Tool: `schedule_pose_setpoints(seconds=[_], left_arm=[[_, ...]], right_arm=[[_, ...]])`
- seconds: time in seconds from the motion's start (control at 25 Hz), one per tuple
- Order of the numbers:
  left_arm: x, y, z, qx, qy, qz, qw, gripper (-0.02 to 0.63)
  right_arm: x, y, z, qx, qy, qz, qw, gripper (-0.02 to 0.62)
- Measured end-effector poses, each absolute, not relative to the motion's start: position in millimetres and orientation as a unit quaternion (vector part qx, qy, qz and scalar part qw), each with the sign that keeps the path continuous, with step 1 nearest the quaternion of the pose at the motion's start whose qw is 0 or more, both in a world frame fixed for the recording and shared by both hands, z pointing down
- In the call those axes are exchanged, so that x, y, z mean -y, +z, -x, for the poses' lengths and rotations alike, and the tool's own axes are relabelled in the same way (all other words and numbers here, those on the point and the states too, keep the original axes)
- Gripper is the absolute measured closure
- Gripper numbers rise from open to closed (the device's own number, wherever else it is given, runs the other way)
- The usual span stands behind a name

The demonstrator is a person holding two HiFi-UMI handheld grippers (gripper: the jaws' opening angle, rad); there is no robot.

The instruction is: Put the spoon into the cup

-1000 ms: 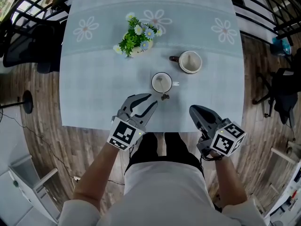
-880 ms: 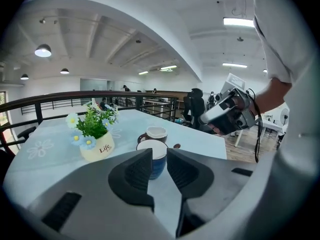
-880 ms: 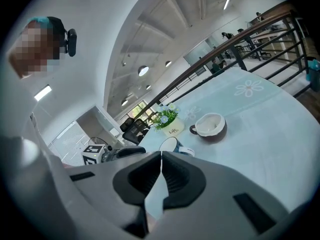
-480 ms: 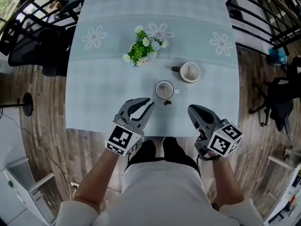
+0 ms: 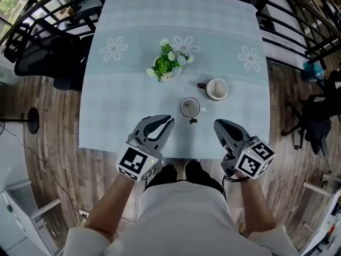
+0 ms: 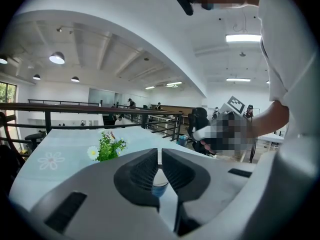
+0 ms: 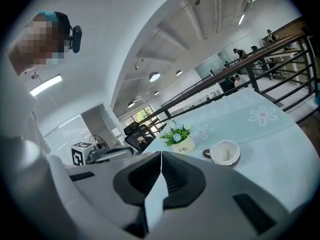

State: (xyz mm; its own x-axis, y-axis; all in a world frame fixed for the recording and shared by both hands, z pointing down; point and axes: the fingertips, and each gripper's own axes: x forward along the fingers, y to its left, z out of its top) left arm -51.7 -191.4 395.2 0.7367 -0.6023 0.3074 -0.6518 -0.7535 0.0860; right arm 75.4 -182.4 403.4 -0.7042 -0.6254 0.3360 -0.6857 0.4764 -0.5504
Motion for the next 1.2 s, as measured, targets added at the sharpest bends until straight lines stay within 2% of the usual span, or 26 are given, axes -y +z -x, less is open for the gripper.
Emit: schedule_pose_setpoints(seconds=[0.64,1.2], left_arm=[[196.2,345.4,53.1,0.343,0.102,-0.932,0.066,0.583],[194.7,346.8,56.0,0.352,0.108,-0.927,0.072,0.584]], right_arm=[[190.7,364.5,-63.2,0.877,0.286,-0.384,0.037,0.572],[190.9,360.7,-60.9,0.882,0.280,-0.377,0.037,0.572]])
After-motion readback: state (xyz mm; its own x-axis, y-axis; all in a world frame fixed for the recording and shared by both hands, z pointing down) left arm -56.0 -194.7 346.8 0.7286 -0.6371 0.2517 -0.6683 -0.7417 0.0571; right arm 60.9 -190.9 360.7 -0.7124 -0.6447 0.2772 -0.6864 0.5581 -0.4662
